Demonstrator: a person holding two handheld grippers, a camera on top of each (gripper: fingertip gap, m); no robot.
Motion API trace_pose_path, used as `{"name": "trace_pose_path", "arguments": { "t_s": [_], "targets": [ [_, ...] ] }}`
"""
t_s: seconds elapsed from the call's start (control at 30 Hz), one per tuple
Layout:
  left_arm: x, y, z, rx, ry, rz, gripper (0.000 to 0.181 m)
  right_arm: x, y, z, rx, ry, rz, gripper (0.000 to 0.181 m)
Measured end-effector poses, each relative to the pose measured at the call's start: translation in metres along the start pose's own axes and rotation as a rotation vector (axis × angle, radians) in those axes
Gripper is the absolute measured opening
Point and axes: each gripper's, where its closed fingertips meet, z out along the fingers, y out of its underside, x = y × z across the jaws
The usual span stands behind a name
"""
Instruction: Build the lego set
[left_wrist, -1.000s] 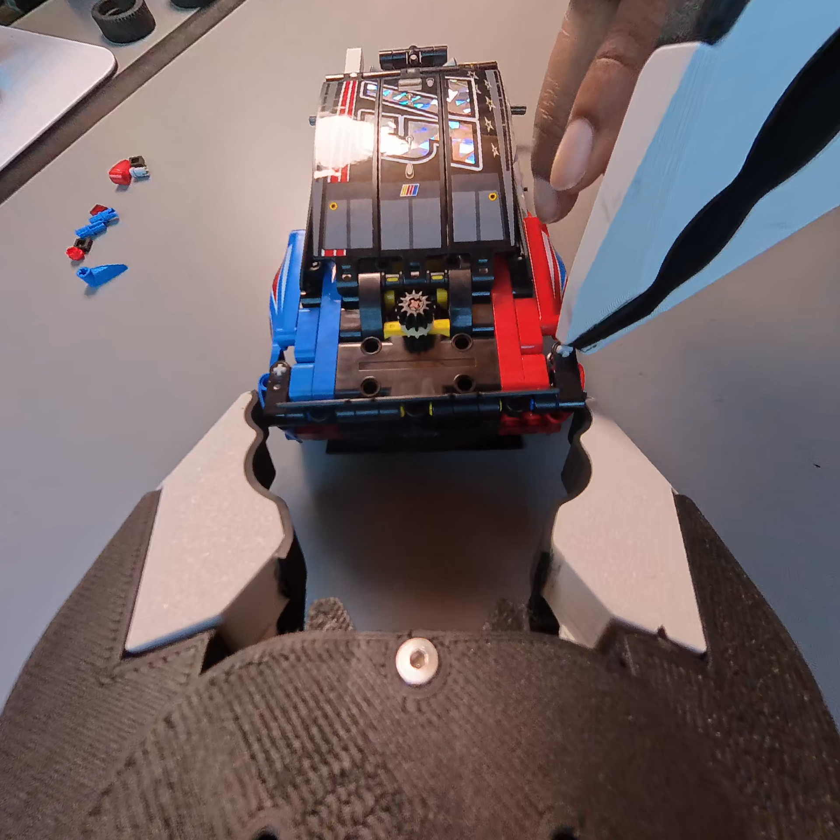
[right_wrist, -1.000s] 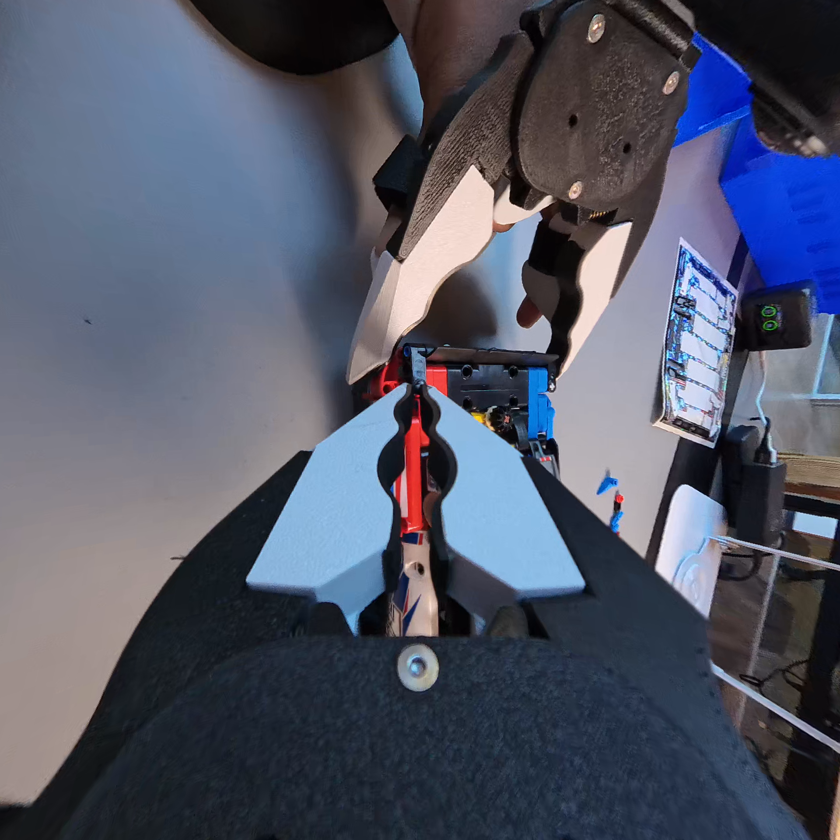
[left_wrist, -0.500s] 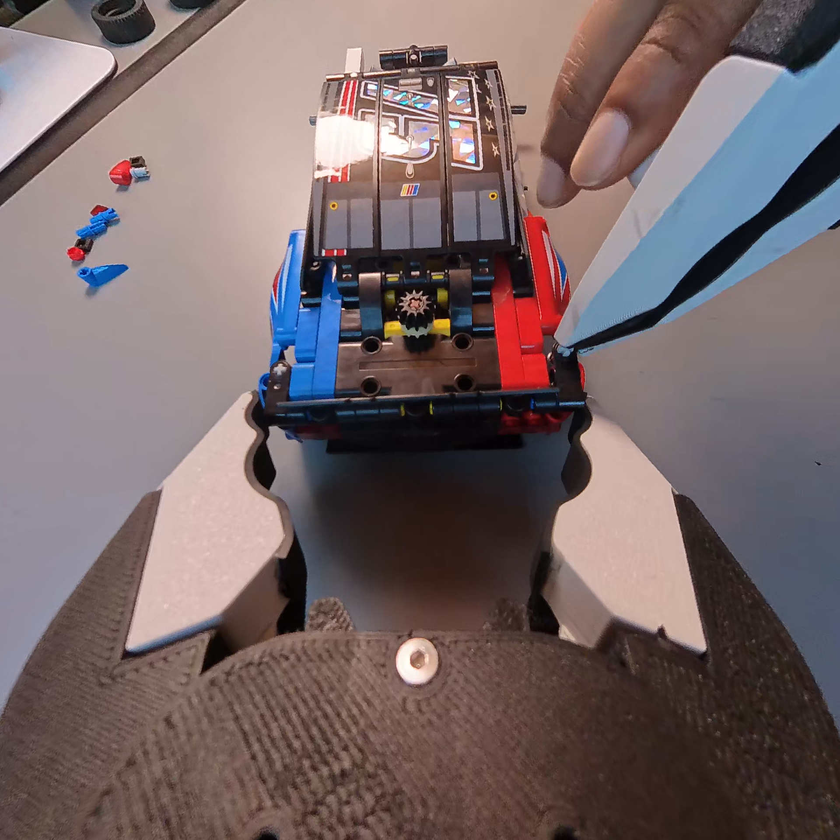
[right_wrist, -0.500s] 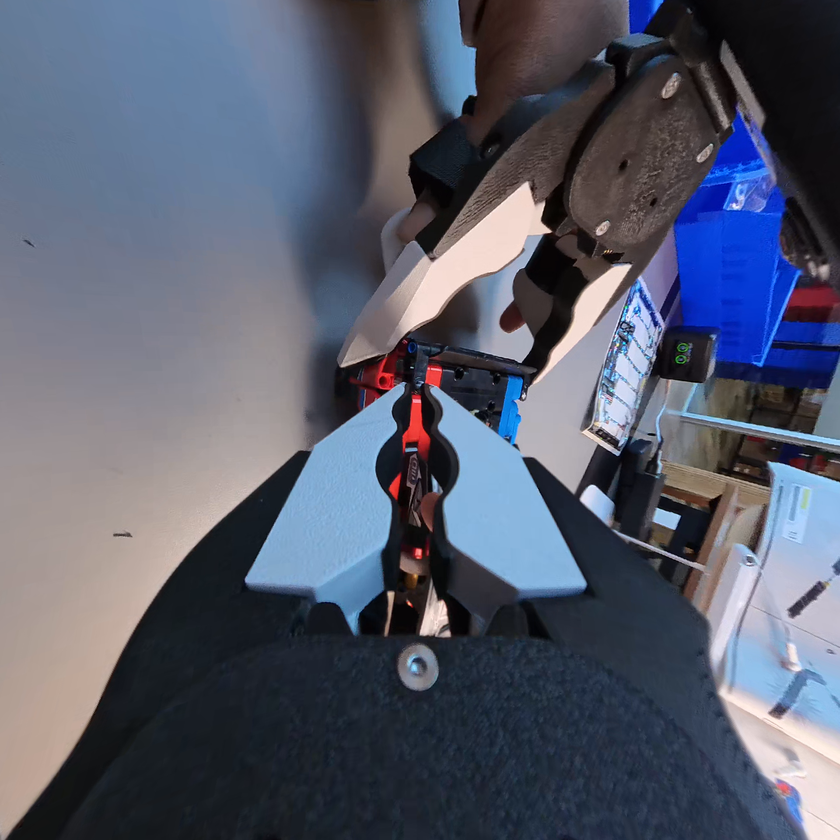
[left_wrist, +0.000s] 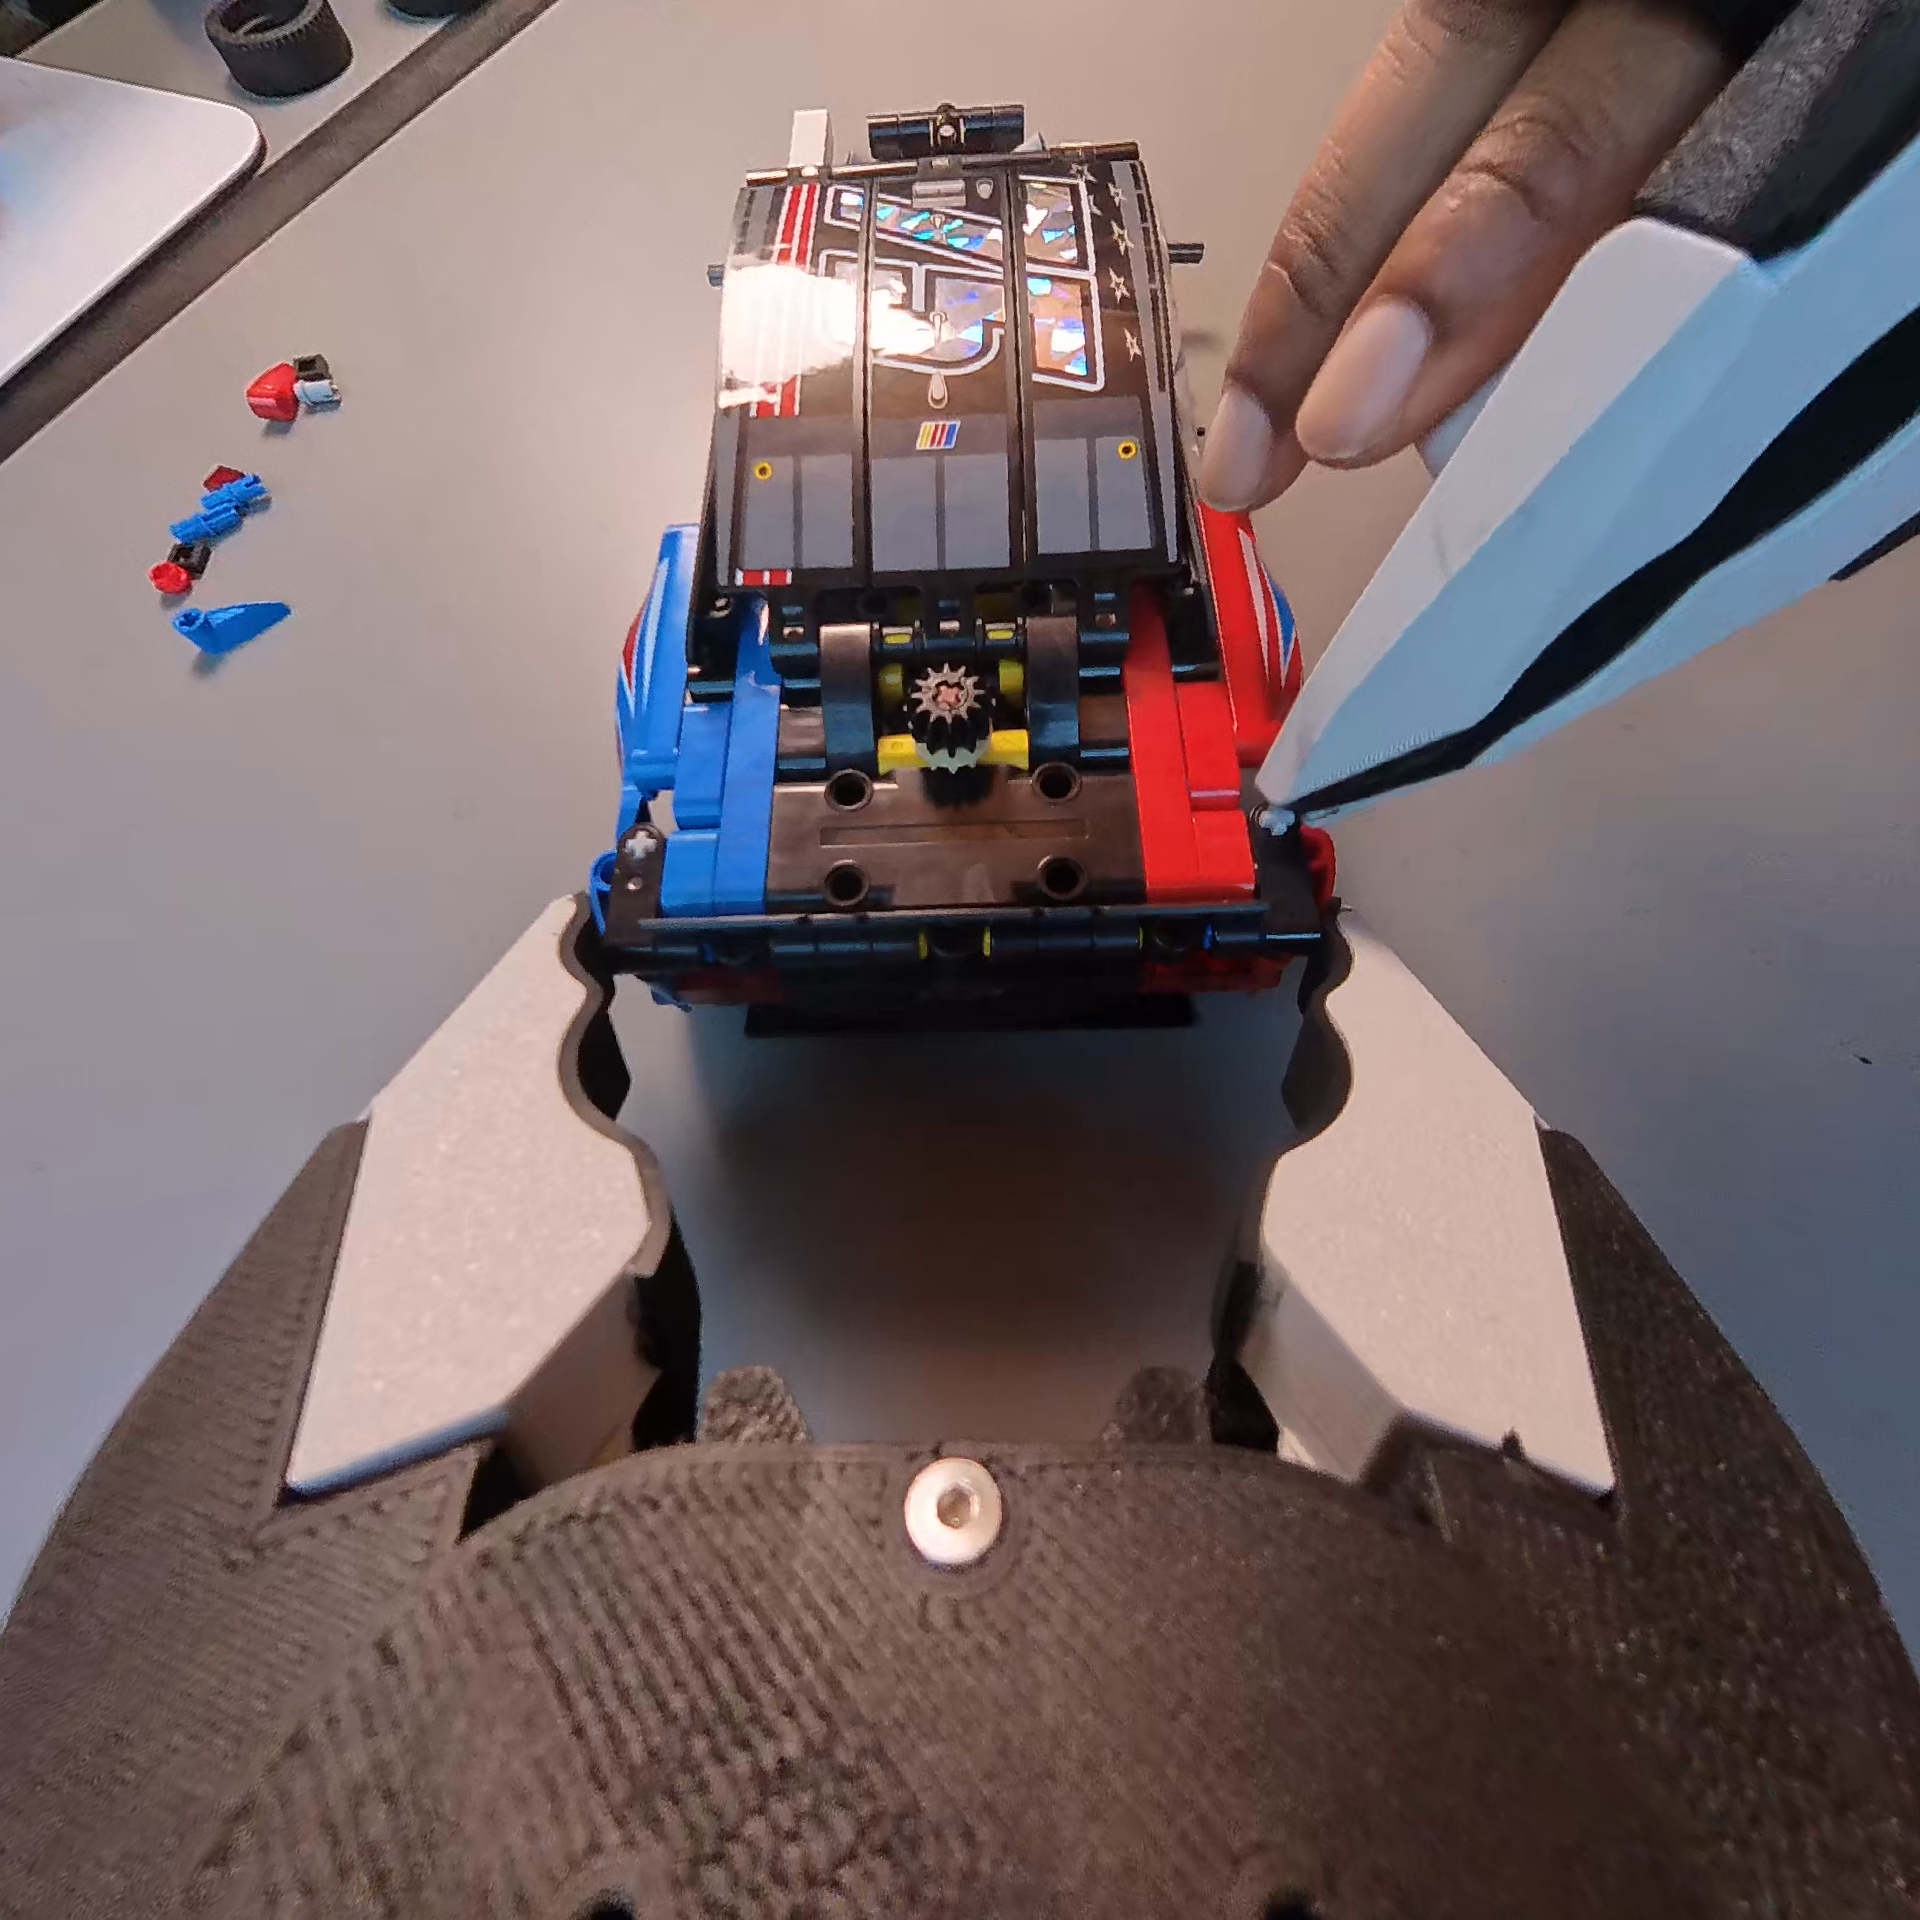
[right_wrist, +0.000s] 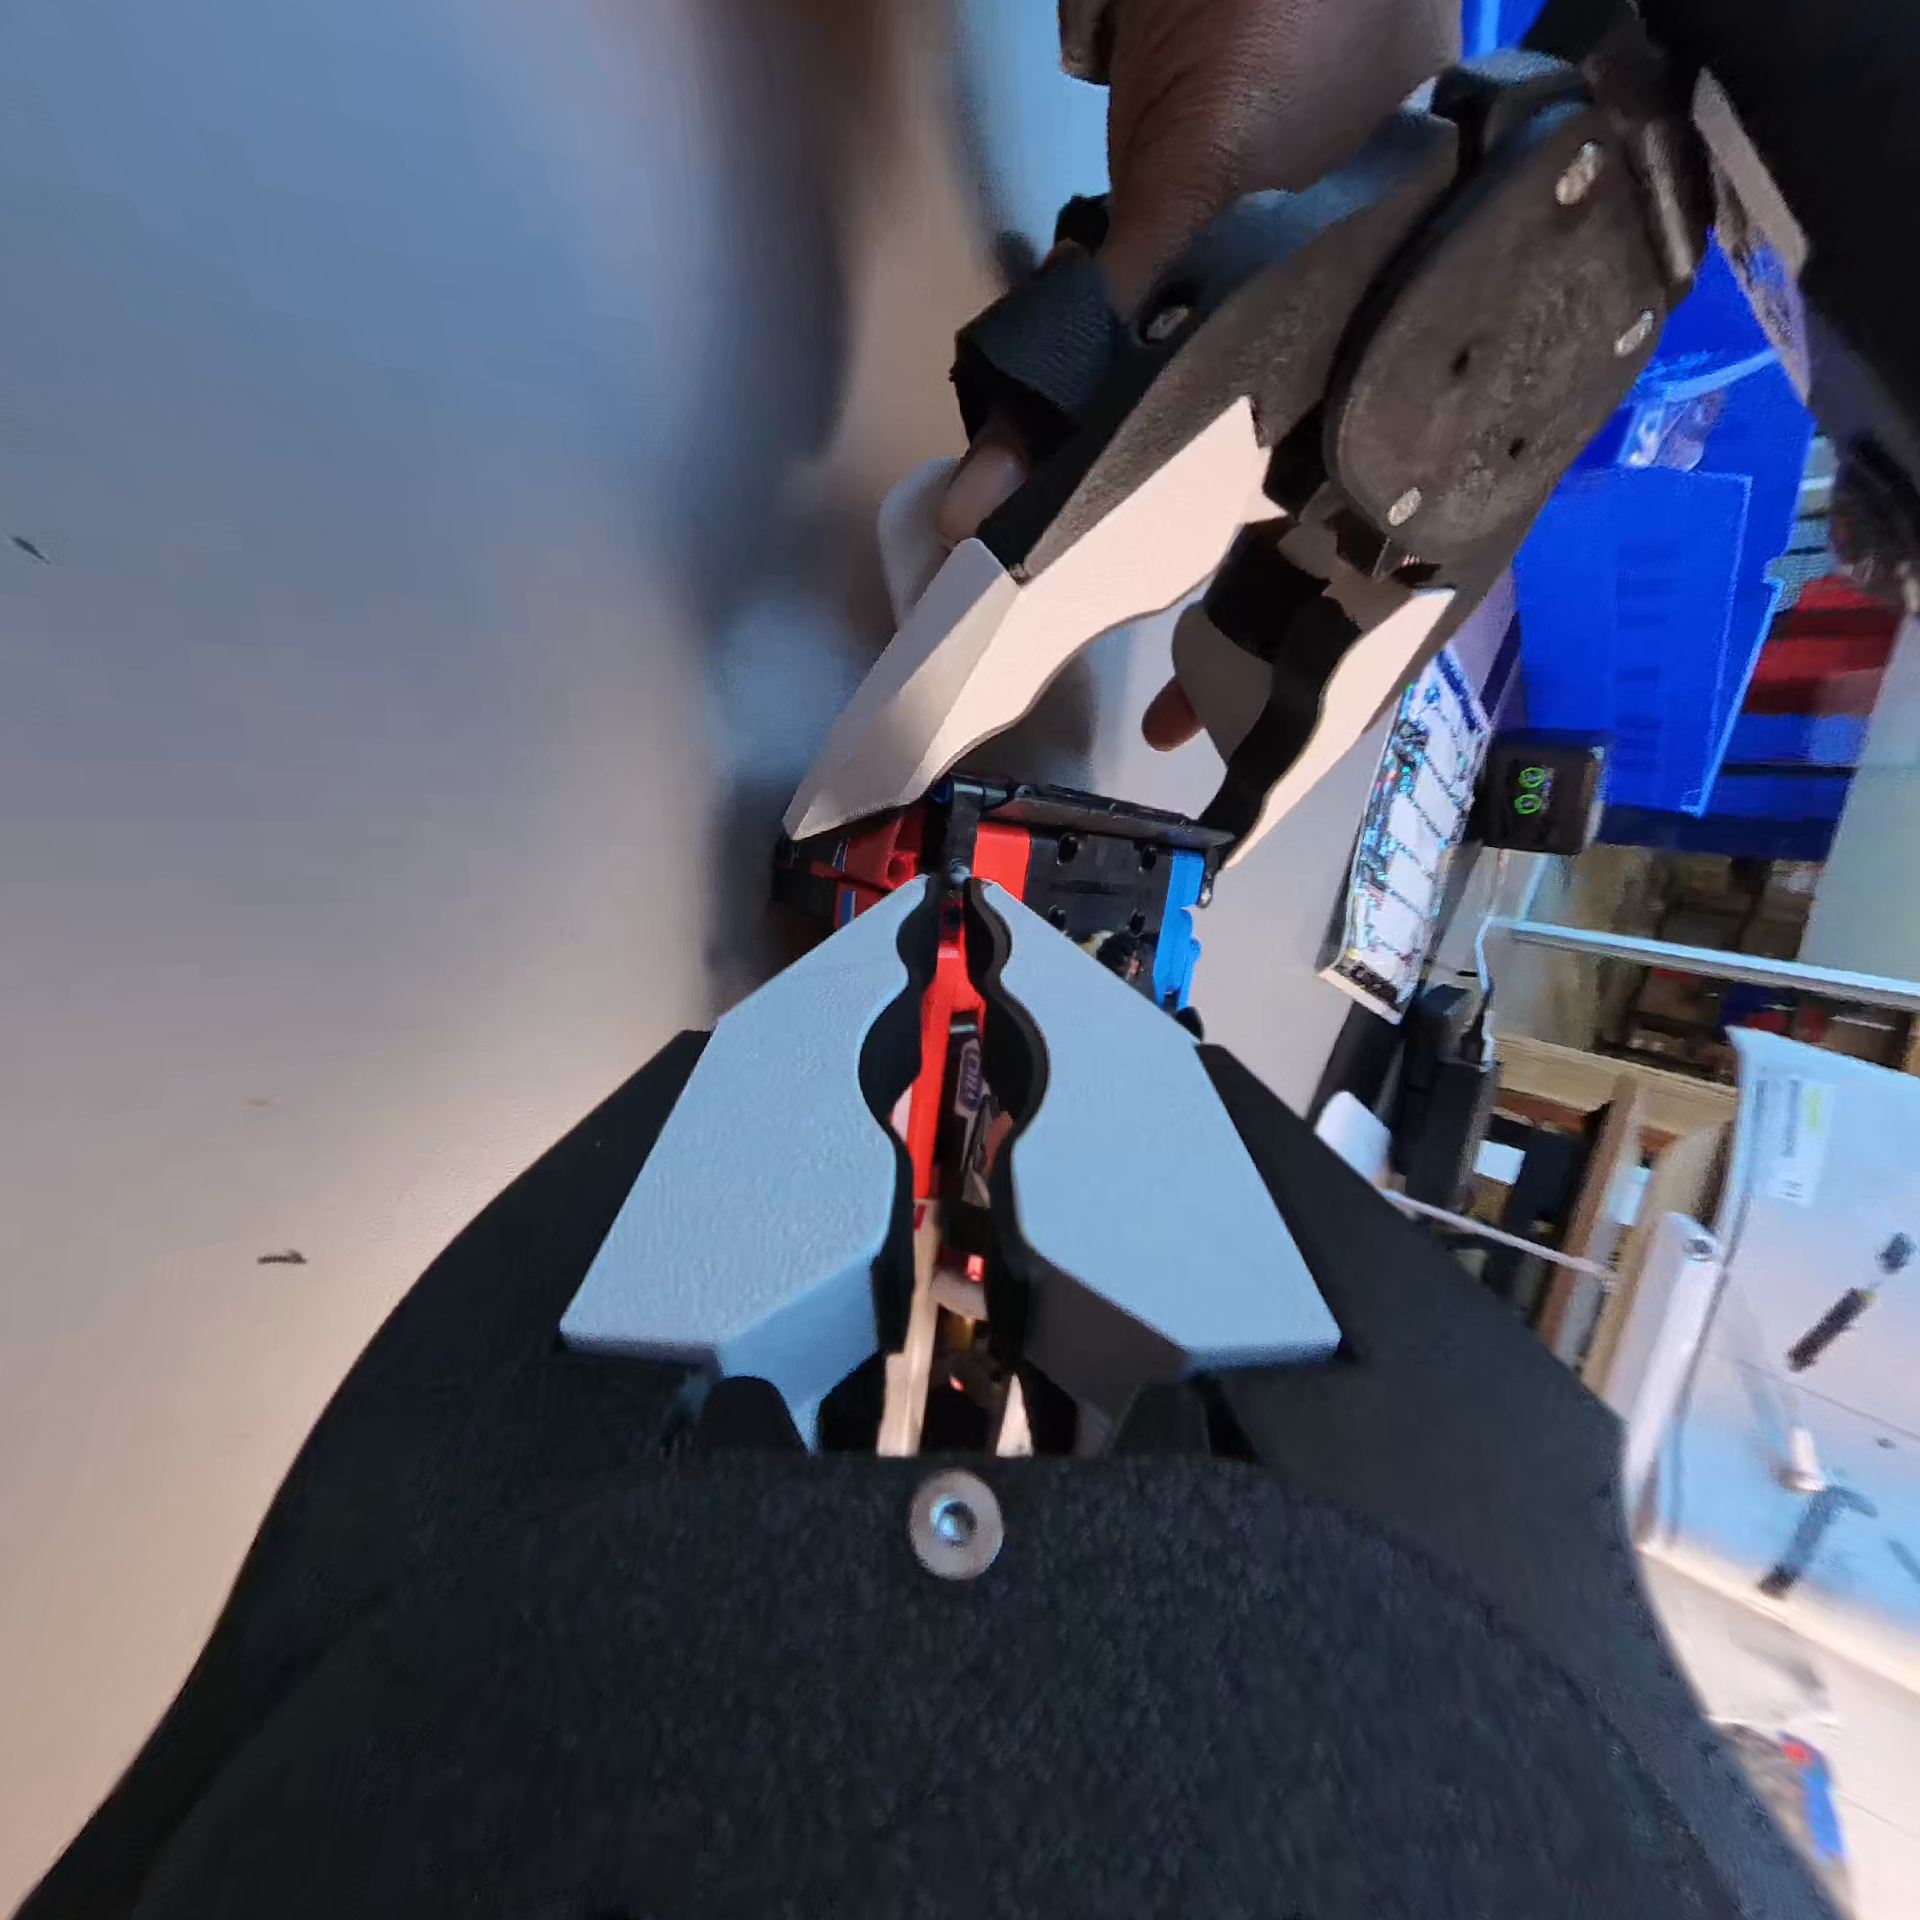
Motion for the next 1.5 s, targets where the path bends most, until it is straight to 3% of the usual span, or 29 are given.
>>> {"name": "trace_pose_path", "arguments": {
  "t_s": [0.1, 0.27, 0.47, 0.6, 1.07, 1.5],
  "targets": [
    [0.0, 0.0, 0.0, 0.003, -0.003, -0.002, 0.13, 0.006, -0.002, -0.003, 0.044, -0.013, 0.079, 0.0],
    [0.0, 0.0, 0.0, 0.005, -0.005, -0.003, 0.13, 0.0, -0.007, 0.0, 0.084, -0.166, 0.257, 0.0],
    [0.001, 0.0, 0.0, 0.008, -0.007, -0.002, 0.129, -0.012, -0.002, 0.001, 0.016, -0.445, 0.589, 0.0],
    [0.001, 0.001, -0.002, 0.012, -0.007, 0.0, 0.129, -0.005, -0.015, -0.007, 0.101, -0.561, 0.777, 0.0],
    [0.001, 0.002, -0.003, 0.016, -0.007, 0.007, 0.128, 0.001, -0.004, 0.001, 0.008, -0.553, 0.782, 0.0],
    [0.001, 0.001, -0.003, 0.016, -0.012, -0.001, 0.129, -0.001, -0.002, 0.001, -0.133, -0.579, 0.571, 0.0]
  ]
}}
